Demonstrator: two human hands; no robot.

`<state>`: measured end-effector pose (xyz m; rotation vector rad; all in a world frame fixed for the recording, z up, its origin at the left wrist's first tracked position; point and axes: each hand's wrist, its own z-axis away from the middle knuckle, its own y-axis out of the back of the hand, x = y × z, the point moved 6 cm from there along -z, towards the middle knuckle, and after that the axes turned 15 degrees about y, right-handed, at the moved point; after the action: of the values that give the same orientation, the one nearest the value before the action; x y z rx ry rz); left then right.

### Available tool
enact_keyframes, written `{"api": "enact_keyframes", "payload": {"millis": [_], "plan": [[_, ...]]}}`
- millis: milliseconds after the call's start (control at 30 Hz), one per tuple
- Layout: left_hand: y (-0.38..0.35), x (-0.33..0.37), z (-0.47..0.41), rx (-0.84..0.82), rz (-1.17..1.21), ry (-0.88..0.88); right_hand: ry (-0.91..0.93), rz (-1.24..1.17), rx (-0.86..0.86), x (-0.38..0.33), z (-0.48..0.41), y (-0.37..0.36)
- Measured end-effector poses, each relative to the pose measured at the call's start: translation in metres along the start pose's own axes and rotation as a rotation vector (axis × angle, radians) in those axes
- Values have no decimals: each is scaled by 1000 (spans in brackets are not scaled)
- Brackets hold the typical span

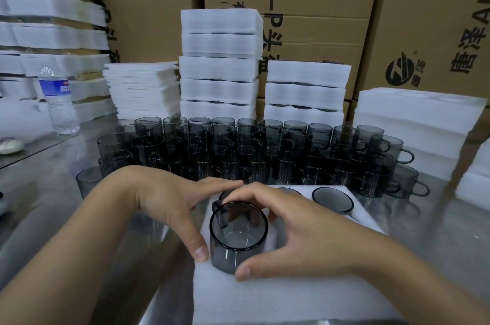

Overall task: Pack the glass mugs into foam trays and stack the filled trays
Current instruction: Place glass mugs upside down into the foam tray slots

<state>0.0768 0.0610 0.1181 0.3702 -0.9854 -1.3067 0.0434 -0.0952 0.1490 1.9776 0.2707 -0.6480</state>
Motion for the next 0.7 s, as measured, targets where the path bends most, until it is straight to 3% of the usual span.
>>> {"api": "enact_keyframes", "payload": {"millis": [467,700], "plan": [[0,-4,-2,-34,28,21,12,47,-15,4,-3,0],[-1,-3,-3,-37,50,-2,-72,10,110,10,-7,0]]}}
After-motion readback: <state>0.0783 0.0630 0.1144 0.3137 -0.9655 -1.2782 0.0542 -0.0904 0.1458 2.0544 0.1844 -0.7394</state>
